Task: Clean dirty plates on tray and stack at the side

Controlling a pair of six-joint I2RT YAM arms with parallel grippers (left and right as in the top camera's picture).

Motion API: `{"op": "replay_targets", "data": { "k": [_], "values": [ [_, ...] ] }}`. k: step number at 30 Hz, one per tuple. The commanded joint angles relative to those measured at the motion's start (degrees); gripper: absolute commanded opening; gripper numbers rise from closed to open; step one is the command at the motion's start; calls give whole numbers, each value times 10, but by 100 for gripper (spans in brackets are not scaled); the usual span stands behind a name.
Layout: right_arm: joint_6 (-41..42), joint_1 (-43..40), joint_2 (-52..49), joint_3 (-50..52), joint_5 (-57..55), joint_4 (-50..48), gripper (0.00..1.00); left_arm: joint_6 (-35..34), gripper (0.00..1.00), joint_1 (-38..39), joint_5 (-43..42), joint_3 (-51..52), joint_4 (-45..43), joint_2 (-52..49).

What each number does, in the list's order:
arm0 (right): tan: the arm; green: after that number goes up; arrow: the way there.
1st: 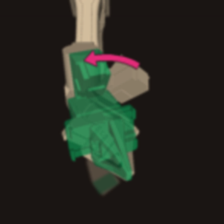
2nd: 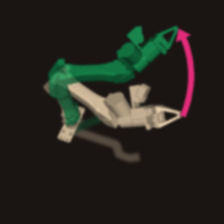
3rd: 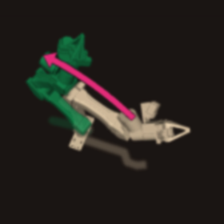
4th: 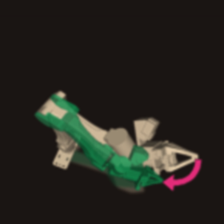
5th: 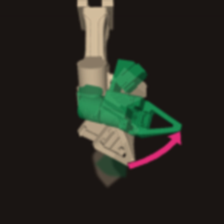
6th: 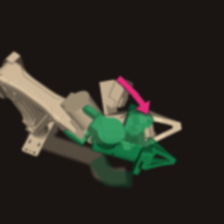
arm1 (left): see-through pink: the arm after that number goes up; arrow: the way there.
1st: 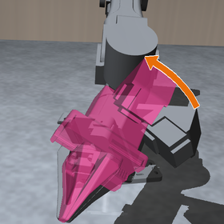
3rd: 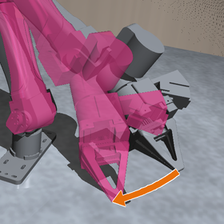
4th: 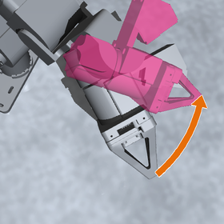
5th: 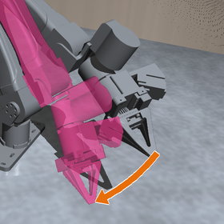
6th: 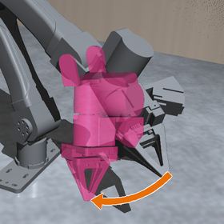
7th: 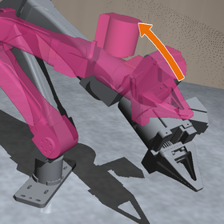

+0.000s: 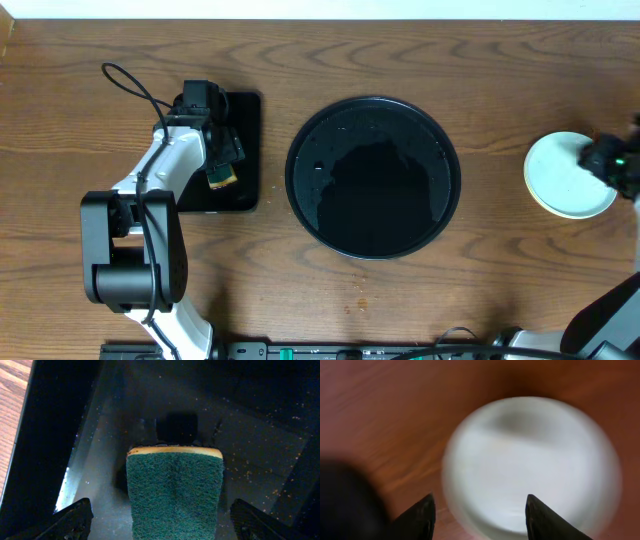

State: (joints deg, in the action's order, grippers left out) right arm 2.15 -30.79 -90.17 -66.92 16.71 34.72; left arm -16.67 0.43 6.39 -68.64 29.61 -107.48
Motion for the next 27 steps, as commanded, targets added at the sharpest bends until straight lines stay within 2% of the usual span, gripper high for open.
{"op": "replay_targets", "data": {
  "k": [1, 2, 3, 4, 13, 27],
  "values": [
    [-110, 63, -2, -6, 118, 3, 58, 1, 88, -2, 7, 5, 1, 2],
    [-115, 84, -2, -6, 118, 3, 63, 1, 88, -1, 7, 5, 1, 2],
    [-115, 101, -2, -6, 118, 4, 77, 1, 88, -1, 7, 5, 1, 2],
    [-114, 116, -2, -6, 118, 4, 99, 1, 88, -2, 7, 5, 1, 2],
    [-115, 209, -2, -6, 118, 9, 99, 1, 88, -2, 7, 5, 1, 2],
    [-115, 214, -2, -6, 118, 9, 99, 1, 88, -2, 7, 5, 1, 2]
  ]
}}
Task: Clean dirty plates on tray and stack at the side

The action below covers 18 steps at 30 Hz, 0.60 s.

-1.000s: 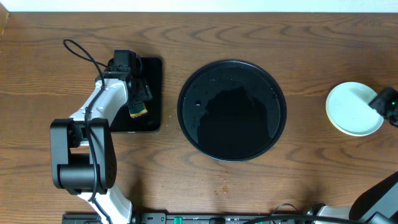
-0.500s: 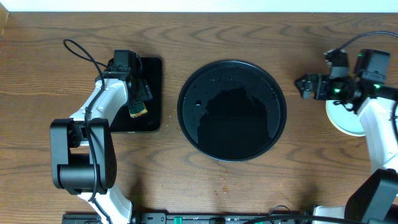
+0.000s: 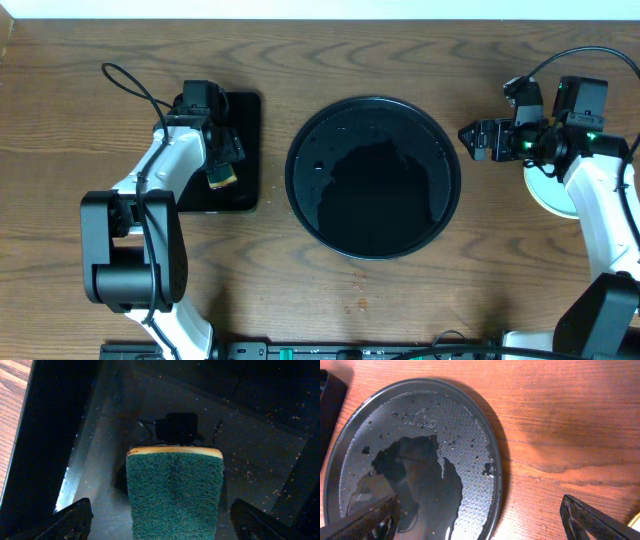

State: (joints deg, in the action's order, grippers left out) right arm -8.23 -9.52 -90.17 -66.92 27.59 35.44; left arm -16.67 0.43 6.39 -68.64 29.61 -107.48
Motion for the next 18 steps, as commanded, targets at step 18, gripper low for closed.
{"op": "replay_targets", "data": {
  "k": [18],
  "values": [
    [-11, 85, 279, -5, -38, 10, 99, 1, 88, -2, 7, 5, 1, 2]
  ]
}}
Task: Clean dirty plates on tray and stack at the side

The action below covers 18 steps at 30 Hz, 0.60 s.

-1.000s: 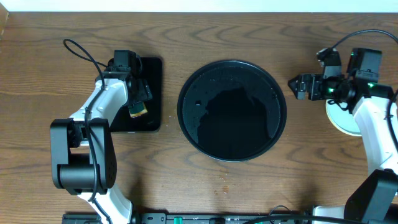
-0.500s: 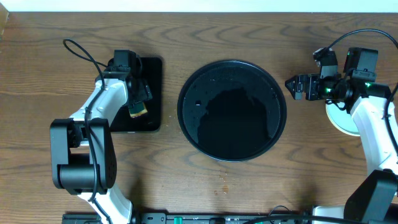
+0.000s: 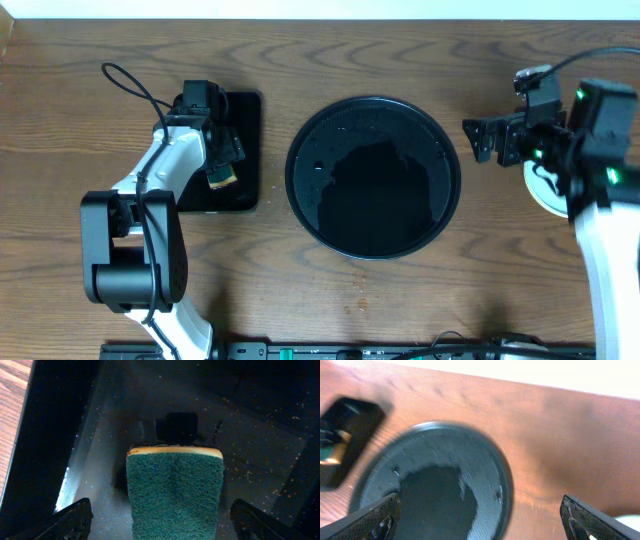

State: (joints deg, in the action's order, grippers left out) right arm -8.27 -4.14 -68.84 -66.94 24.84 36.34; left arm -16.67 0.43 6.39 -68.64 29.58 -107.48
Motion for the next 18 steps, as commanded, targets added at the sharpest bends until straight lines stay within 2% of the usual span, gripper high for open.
{"op": "replay_targets", "data": {
  "k": [1, 7, 10, 18],
  "values": [
    [-10, 47, 94, -5, -10, 2, 99, 1, 88, -2, 7, 5, 1, 2],
    [-51, 127, 269, -1, -80, -4, 99, 1, 88, -2, 7, 5, 1, 2],
    [-51, 132, 339, 27, -114, -41, 99, 1, 88, -2, 7, 5, 1, 2],
    [-31, 111, 556, 278, -127, -336, 99, 1, 88, -2, 7, 5, 1, 2]
  ]
}}
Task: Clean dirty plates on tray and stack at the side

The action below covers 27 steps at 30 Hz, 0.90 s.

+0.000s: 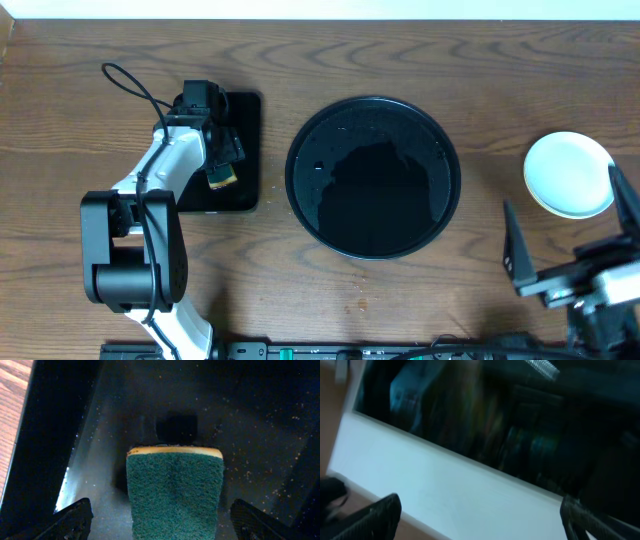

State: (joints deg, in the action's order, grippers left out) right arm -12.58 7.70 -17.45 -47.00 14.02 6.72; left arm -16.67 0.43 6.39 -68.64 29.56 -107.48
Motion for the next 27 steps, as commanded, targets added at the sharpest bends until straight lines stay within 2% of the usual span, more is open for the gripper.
{"op": "replay_targets", "data": {
  "k": [1, 6, 10, 14, 18, 23, 27],
  "values": [
    [23, -8, 63, 111, -20, -70, 99, 1, 88, -2, 7, 5, 1, 2],
    [82, -9, 135, 253, -47, -185, 99, 1, 88, -2, 7, 5, 1, 2],
    [96, -3, 164, 360, -72, -292, 99, 1, 88, -2, 7, 5, 1, 2],
    [105, -1, 172, 422, -82, -337, 99, 1, 88, -2, 7, 5, 1, 2],
    [104, 3, 172, 447, -87, -314, 99, 1, 88, -2, 7, 5, 1, 2],
    [105, 3, 172, 465, -91, -221, 99, 1, 88, -2, 7, 5, 1, 2],
    [142, 2, 172, 467, -132, -138, 99, 1, 88, -2, 7, 5, 1, 2]
  ]
}}
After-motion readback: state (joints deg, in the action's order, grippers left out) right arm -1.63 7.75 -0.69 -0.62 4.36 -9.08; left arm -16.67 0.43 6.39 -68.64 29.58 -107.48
